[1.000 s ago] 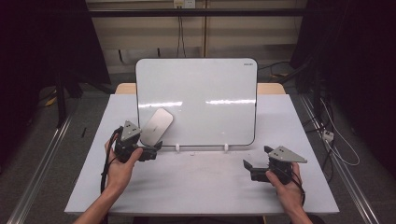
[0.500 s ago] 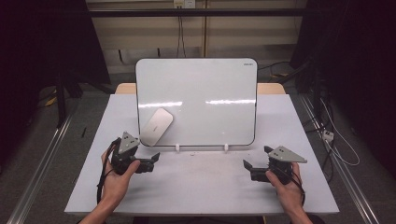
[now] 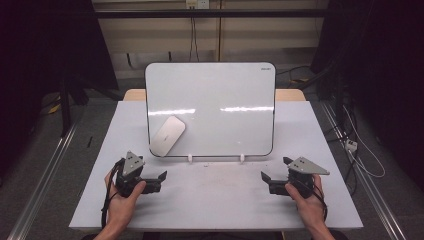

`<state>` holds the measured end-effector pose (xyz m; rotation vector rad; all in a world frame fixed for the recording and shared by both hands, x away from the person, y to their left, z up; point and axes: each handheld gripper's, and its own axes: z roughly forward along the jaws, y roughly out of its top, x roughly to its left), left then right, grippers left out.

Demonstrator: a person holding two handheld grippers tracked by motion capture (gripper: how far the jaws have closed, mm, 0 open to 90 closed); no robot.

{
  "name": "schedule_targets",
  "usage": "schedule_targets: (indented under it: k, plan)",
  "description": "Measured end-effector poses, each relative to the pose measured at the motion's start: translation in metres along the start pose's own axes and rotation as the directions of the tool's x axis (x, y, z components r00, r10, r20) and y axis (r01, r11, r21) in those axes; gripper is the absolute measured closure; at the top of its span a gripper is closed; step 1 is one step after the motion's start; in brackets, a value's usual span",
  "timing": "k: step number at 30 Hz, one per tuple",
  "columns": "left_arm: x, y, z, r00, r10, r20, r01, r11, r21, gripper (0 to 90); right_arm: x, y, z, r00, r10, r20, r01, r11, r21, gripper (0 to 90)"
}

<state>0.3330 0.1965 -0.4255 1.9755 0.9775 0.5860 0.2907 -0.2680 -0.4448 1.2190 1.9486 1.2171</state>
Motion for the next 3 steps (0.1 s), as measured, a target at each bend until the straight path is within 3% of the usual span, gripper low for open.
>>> schedule_targets:
  k: [3]
  plan:
    - [0.0010, -0.0002, -0.0007, 0.9998, -0.017, 0.003, 0.017, 0.9998, -0.010, 4.2, -0.0010, 0.0000, -0.0007, 1.0000, 0.006, 0.002, -0.006, 1.000, -0.002, 4.9]
